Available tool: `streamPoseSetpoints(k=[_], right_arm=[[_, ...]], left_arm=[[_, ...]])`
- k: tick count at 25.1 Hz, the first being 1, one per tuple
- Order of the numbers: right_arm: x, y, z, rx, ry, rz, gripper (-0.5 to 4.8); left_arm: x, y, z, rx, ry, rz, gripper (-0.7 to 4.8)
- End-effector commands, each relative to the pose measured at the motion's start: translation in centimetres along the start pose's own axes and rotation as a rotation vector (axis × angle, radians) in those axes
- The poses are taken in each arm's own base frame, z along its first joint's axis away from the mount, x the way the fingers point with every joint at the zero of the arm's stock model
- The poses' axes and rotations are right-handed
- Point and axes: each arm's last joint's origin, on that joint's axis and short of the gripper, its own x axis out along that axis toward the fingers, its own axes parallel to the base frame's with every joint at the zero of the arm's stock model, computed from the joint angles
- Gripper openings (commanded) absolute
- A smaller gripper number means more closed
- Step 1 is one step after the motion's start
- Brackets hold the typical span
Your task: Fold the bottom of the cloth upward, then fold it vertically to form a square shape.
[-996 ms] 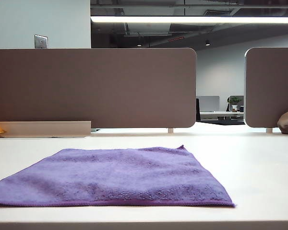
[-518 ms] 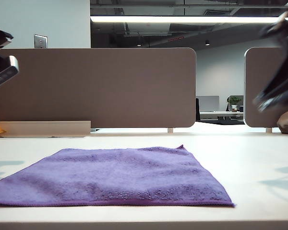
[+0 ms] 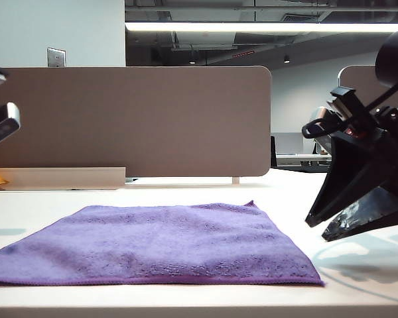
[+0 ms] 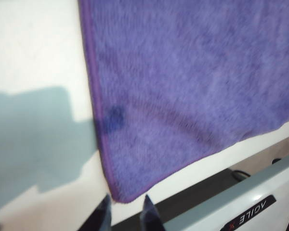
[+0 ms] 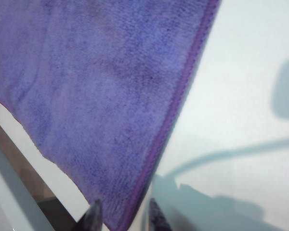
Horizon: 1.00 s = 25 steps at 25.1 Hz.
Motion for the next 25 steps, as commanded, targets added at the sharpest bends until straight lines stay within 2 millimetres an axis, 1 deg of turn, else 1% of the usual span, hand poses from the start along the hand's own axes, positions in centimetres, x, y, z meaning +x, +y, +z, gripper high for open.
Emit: streamPoseSetpoints(k=[1, 4, 7, 9, 10, 13, 14, 15, 16, 19, 20, 25], right_arm=[[0.0, 0.0, -0.3, 0.023, 0.03, 0.011, 1.54], [-0.1, 0.0, -1.0, 0.067, 0.086, 0.003, 1.54], [-0.1, 0.0, -1.3, 0.088, 0.113, 0.011, 1.6], [0.2, 0.3, -1.5, 0.077, 0.14, 0.021, 1.64], [0.5, 0.8, -1.7, 0.059, 0.156, 0.027, 1.72], [1.5, 2.0, -1.9, -0.013, 0.18, 0.038, 1.72], [1.9, 2.5, -2.0, -0.042, 0.187, 0.021, 1.72], [2.0, 2.7, -2.1, -0.051, 0.19, 0.007, 1.72], [2.1, 2.8, -2.1, -0.057, 0.191, -0.008, 1.72], [2.1, 2.6, -2.0, -0.057, 0.176, -0.047, 1.75], [2.1, 2.6, -2.0, -0.061, 0.169, -0.057, 1.86], [2.4, 2.5, -1.7, -0.055, 0.149, -0.058, 1.86]], left_arm=[[0.7, 0.4, -0.5, -0.009, 0.013, -0.006, 0.85], [1.6, 0.9, -1.3, -0.044, 0.041, -0.008, 0.85], [2.0, 1.1, -1.7, -0.053, 0.058, -0.008, 0.85], [2.2, 1.1, -1.9, -0.054, 0.07, -0.008, 0.86], [2.4, 1.1, -2.0, -0.053, 0.076, -0.008, 0.87], [2.9, 0.7, -2.0, -0.026, 0.085, -0.006, 0.91], [3.2, 0.6, -2.0, -0.017, 0.091, -0.008, 1.03], [3.4, 0.5, -1.9, -0.012, 0.094, -0.002, 1.34], [3.6, 0.5, -1.9, -0.008, 0.1, -0.003, 1.84], [3.9, 0.8, -1.7, -0.005, 0.102, 0.045, 1.85], [3.9, 0.9, -1.7, -0.003, 0.102, 0.077, 1.85], [4.4, 1.2, -1.3, -0.012, 0.098, 0.078, 1.86]])
